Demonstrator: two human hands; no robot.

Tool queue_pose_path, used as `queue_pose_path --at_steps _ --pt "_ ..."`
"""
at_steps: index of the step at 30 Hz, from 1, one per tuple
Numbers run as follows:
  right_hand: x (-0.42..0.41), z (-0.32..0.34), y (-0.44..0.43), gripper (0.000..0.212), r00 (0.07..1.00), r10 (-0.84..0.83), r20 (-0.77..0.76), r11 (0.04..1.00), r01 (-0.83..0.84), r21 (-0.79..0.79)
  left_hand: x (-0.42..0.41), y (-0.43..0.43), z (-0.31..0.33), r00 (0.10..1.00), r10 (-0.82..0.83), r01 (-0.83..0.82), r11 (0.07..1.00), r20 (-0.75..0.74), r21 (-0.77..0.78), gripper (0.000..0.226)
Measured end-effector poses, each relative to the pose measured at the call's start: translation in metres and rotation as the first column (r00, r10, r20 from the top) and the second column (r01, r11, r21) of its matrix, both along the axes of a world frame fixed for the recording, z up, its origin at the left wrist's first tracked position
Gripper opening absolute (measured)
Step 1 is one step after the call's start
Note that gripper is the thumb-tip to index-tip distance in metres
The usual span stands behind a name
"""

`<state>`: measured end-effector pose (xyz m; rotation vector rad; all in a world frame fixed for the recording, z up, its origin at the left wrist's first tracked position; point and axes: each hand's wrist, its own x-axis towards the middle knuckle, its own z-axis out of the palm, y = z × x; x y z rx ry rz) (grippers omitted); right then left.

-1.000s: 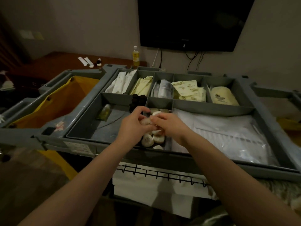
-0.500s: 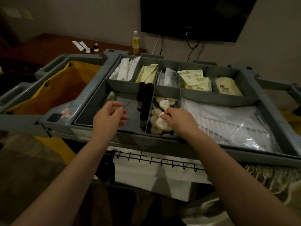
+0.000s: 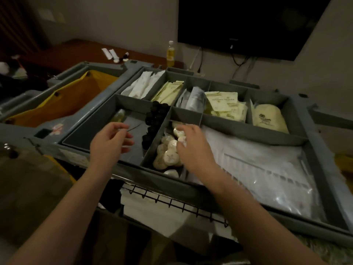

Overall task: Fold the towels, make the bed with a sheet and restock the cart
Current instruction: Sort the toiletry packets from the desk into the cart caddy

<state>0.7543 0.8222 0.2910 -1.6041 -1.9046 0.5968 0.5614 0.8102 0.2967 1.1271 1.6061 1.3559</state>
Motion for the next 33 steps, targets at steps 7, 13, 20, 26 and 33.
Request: queue_pose_path --at_steps 7,13,20,26,33 --pt "-0.052 0.01 -0.032 0.024 0.889 0.413 -0.198 0.908 -0.418 0.018 -0.014 -0.07 -0.044 0.922 0.38 -0.386 0.917 -0.075 -0.099 0.026" --pt "-0.12 -0.066 -0.084 0.014 0.709 0.669 -0.222 0.601 -0.692 -0.399 -0.051 -0.199 -0.115 0.751 0.636 -0.644 0.642 -0.18 -0.416 0.019" --pt "-0.193 -0.167 -0.072 0.013 0.63 0.776 0.033 0.449 -0.514 -0.731 -0.085 -0.29 -0.174 0.619 0.756 -0.691 0.396 -0.212 -0.605 0.015" --pt "-0.374 -0.166 -0.066 0.016 0.409 0.908 -0.095 0.266 -0.735 -0.624 -0.171 -0.3 -0.227 0.481 0.858 -0.646 0.207 -0.181 -0.735 0.016" --pt "-0.559 -0.187 -0.011 0.022 0.414 0.91 -0.02 0.257 -0.6 -0.757 -0.377 -0.232 -0.202 0.59 0.785 -0.623 0.297 -0.187 -0.724 0.021"
